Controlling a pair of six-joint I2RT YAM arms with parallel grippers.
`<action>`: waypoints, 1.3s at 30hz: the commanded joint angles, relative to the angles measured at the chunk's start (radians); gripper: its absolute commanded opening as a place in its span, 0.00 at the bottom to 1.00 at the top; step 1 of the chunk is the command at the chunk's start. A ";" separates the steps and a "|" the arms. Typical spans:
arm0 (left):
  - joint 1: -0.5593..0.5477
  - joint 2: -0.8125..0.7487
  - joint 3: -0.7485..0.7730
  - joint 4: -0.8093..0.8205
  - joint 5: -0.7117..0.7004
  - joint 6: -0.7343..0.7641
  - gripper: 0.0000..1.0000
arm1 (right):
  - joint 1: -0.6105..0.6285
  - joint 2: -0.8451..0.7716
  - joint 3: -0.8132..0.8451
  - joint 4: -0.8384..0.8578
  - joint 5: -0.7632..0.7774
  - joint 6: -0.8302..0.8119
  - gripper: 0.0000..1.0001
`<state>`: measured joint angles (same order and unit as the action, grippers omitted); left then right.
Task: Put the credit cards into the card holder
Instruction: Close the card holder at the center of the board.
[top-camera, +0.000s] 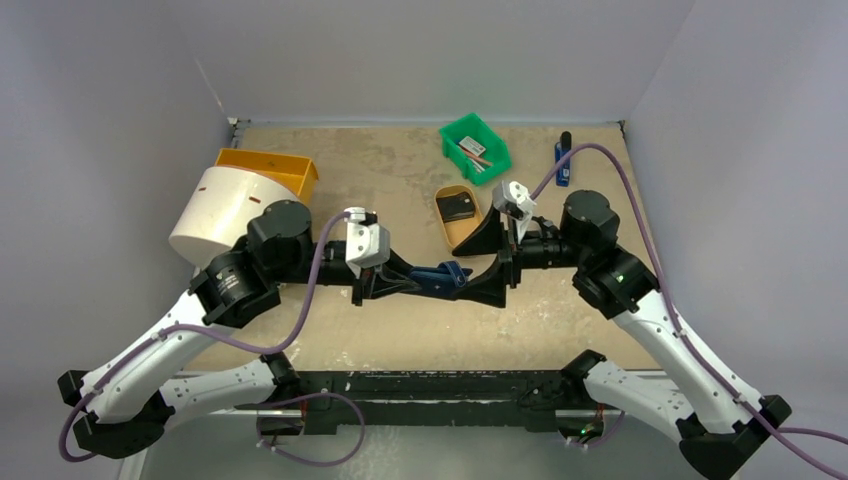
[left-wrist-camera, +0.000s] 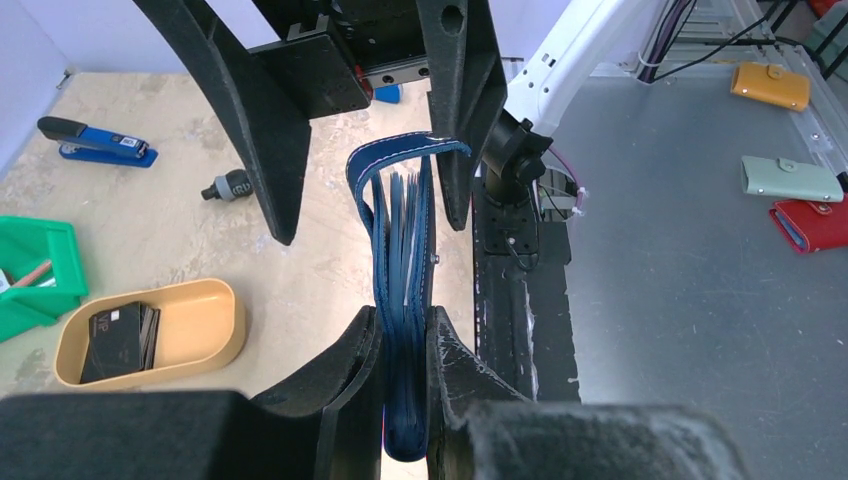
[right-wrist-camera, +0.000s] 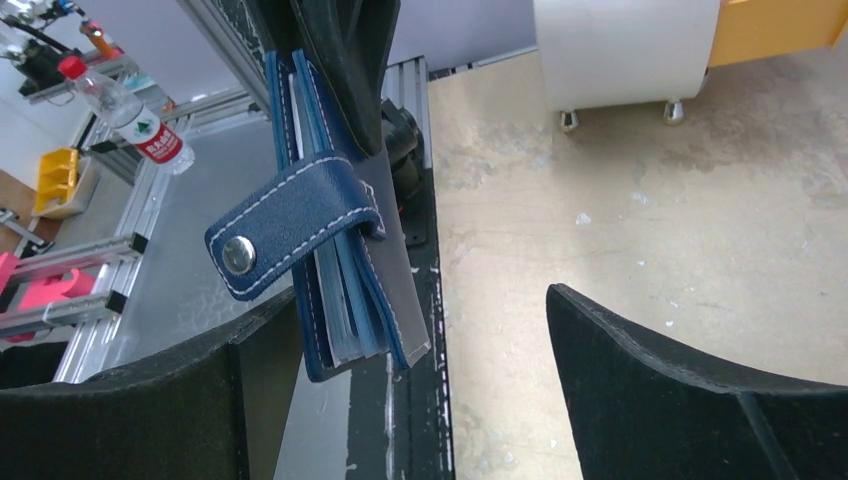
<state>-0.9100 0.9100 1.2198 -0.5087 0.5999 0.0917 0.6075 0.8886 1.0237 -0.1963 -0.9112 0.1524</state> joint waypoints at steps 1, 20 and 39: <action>-0.001 -0.020 0.048 0.079 0.032 0.027 0.00 | -0.005 0.017 0.004 0.118 -0.043 0.064 0.88; -0.001 -0.038 0.037 0.121 -0.077 0.005 0.00 | -0.002 0.048 0.002 0.159 -0.197 0.122 0.18; 0.000 -0.430 -0.400 0.728 -1.000 -0.677 0.71 | -0.001 -0.089 -0.110 0.822 0.389 0.468 0.00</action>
<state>-0.9115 0.5510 0.9035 -0.0822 -0.0795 -0.2821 0.6083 0.7830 0.9142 0.3107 -0.7303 0.4835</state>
